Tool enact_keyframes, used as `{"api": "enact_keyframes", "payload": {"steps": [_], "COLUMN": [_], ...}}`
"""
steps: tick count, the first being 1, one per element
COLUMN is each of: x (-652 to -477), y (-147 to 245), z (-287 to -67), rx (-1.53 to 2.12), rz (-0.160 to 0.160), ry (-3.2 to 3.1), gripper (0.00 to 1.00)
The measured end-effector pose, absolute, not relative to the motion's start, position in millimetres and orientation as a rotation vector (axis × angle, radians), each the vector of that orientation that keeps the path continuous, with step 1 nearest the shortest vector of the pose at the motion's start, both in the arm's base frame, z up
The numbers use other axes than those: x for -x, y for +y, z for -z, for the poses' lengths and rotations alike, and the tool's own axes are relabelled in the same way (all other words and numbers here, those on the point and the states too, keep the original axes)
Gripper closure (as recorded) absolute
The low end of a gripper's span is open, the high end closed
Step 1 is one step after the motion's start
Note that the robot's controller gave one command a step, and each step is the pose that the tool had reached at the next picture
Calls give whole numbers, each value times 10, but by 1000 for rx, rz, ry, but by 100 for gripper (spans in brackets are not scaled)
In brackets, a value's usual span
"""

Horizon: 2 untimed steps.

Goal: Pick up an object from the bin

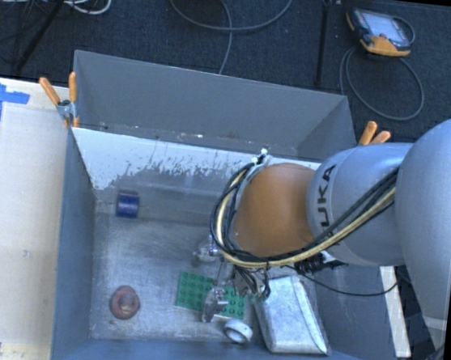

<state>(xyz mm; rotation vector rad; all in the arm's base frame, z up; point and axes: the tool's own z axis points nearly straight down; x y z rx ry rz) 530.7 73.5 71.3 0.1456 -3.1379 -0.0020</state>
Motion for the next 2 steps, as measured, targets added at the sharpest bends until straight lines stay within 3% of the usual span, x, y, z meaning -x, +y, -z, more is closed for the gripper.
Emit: {"api": "enact_keyframes", "payload": {"steps": [1,2], "x": [-5315,-5374], "y": [755,750], "z": [-742,-2302], "rx": [-149,-227], "rz": [2,1], "ry": [-3139,-3142], "gripper": [100,100]}}
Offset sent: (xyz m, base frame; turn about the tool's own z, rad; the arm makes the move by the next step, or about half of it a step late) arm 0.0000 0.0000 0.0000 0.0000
